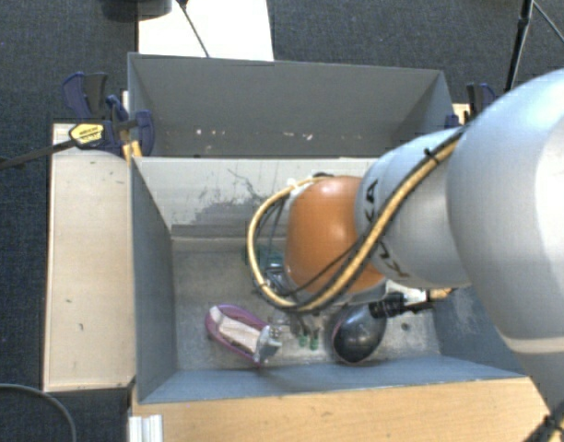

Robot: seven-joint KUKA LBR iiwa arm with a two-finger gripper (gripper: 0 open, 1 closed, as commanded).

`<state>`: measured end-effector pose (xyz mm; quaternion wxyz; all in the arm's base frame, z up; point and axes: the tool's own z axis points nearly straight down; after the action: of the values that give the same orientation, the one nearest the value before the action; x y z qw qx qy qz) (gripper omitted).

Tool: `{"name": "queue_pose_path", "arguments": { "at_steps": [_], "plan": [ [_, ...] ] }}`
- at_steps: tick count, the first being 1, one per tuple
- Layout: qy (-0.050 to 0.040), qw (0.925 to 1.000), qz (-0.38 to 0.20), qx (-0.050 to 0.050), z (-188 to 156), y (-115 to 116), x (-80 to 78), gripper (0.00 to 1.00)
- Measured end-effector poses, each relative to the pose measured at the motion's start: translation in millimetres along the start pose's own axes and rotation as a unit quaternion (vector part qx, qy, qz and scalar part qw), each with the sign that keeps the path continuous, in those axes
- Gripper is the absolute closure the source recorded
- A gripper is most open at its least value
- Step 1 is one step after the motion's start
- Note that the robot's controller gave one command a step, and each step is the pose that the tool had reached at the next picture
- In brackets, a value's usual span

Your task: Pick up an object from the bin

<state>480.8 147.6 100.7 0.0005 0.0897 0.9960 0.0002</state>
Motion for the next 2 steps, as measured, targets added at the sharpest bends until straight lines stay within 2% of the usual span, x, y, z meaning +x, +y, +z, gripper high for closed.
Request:
{"name": "queue_pose_path", "arguments": {
  "at_steps": [1, 2],
  "plan": [
    [0.0005, 0.9905, 0.137, 0.000, 25.4, 27.0, 1.8, 0.00],
    [-0.0017, 0.9645, 0.264, -0.003, 28.6, 95.8, 18.3, 0.00]
  ]
}}
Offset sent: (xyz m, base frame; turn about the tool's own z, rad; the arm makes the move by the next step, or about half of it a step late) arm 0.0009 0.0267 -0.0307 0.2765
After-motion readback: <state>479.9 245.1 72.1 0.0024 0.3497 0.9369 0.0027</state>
